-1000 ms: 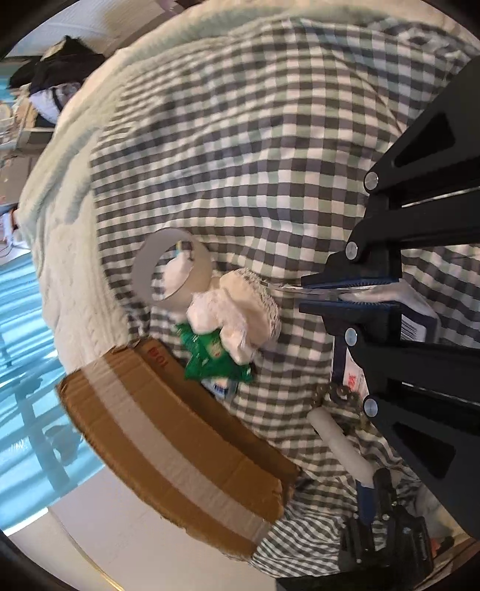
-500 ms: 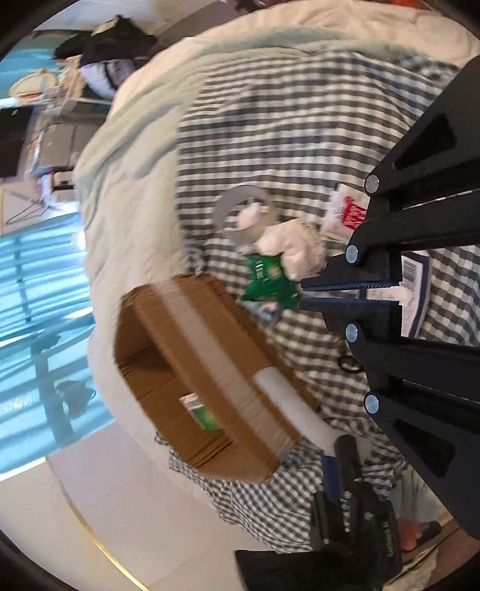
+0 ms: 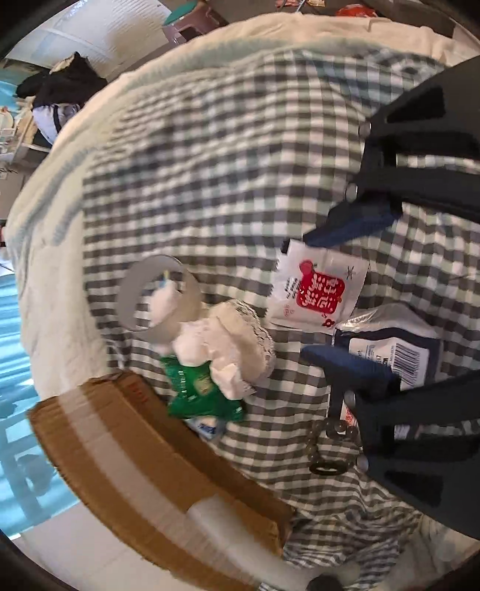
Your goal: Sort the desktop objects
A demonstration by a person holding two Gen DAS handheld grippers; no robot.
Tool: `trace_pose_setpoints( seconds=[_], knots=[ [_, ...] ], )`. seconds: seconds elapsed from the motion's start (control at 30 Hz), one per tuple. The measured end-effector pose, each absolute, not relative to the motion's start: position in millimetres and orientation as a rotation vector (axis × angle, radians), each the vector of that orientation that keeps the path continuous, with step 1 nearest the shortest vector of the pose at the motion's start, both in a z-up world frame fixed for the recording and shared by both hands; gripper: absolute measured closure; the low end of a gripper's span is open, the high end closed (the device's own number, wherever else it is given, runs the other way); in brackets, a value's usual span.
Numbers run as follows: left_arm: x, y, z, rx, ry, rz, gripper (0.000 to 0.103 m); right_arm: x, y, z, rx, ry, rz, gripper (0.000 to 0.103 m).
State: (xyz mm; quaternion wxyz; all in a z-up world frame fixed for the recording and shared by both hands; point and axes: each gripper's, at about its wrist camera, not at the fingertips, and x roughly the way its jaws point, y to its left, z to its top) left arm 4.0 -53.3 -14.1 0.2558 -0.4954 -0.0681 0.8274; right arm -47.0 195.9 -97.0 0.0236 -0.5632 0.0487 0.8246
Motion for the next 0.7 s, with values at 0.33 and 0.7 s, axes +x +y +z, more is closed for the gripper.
trace_pose_setpoints(
  seconds=[0.33,0.7],
  knots=[
    [-9.0,-43.9,-36.9,-1.432,-0.162,2.215,0.085,-57.2,187.5,-122.6,-1.751,-0.013,2.543,0.041],
    [-3.4,-42.0,-40.5,-1.451,-0.128,2.205,0.085,-39.8,197.8,-113.6,-1.750,0.024,2.567,0.061]
  ],
)
